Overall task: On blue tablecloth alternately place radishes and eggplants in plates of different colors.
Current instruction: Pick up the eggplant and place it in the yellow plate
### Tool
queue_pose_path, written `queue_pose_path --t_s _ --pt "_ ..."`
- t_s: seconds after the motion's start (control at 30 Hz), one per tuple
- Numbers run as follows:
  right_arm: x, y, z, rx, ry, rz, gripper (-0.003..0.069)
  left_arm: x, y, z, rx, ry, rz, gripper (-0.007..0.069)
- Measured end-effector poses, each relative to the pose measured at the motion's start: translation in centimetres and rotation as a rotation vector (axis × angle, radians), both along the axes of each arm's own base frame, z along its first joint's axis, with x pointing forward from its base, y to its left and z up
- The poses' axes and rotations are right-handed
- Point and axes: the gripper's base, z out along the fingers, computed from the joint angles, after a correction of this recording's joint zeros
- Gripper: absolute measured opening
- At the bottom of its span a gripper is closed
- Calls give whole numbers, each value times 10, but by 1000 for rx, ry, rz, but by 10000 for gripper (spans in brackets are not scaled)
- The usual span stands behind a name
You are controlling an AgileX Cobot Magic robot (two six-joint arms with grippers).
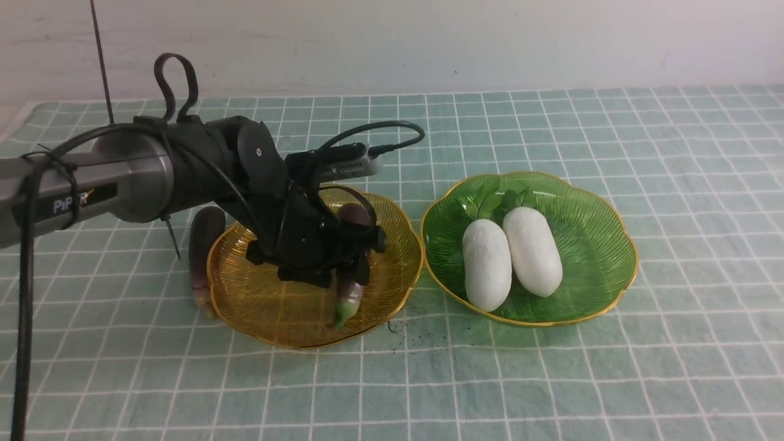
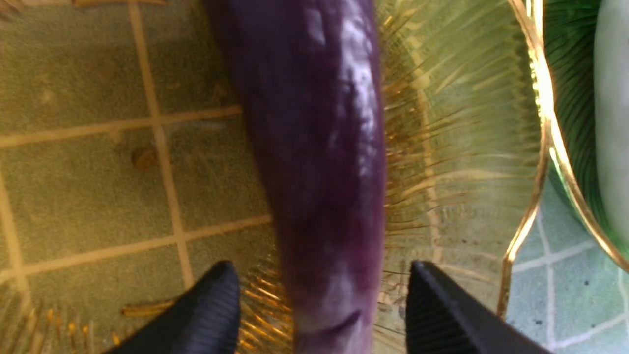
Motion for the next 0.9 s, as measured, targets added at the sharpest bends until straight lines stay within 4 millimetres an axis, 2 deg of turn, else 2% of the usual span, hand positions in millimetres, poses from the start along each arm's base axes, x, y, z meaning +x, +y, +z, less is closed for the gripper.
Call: queue_pose_path --t_s 0.2,0.3,0.47,0.6,0.67,0.73,0.8,0.9 --pt "0 0 -1 -3 5 -1 307 8 1 16 5 -15 -18 489" --pt "0 0 -1 -5 9 -1 307 18 14 32 26 -30 -17 489" --pt "0 -1 -1 -8 11 -2 307 36 53 60 99 -47 21 489" --pt "0 -2 -1 -23 7 -10 307 45 95 70 144 -34 141 489" --pt "0 -2 -1 -30 5 -15 307 51 128 68 158 -28 268 489" --pt "0 -2 -1 -32 4 -16 307 56 150 61 153 -14 364 489" --pt "0 -2 -1 -32 4 -16 307 63 167 46 147 3 433 489" --pt "0 -2 -1 -32 4 -16 307 70 177 24 150 44 463 489"
